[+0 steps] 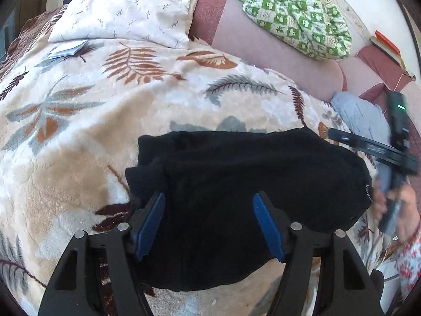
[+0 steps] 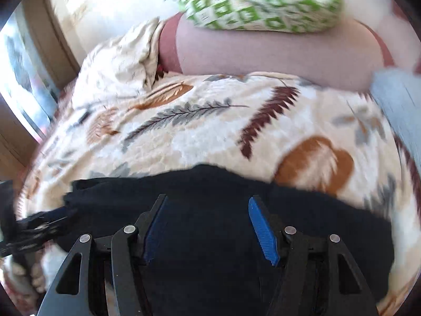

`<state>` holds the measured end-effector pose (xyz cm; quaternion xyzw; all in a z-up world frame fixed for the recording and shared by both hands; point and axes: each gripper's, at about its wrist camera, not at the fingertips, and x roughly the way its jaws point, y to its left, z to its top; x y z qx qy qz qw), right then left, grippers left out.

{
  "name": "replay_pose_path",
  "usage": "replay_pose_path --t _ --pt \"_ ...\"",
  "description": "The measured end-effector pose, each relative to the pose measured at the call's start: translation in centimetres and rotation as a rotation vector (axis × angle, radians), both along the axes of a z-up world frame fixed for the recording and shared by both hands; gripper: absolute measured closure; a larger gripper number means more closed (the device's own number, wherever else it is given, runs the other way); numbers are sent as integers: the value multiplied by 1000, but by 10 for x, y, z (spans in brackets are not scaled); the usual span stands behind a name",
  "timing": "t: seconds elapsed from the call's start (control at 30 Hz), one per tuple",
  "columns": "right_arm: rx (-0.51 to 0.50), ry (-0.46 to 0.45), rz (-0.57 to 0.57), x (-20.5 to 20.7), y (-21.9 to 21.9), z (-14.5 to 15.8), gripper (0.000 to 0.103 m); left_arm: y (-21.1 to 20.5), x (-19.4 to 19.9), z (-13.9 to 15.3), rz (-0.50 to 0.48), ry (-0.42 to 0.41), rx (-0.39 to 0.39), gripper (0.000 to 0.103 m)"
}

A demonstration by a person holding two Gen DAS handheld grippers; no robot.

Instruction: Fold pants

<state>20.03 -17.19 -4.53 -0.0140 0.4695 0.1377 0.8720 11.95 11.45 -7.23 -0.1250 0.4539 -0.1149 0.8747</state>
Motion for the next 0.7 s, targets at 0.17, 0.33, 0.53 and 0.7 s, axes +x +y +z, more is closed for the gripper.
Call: replay_pose_path --t 0.17,0.33,0.53,0.7 --pt "-251 77 86 47 51 -46 63 15 4 3 -11 -35 -72 34" --pt "-331 71 -71 81 32 -46 96 44 3 6 47 -74 -157 34" --pt "-186 38 -101 73 37 -7 91 80 -6 14 147 -126 -156 34" --pt "-12 117 315 25 136 15 30 111 -6 15 263 -131 -130 34"
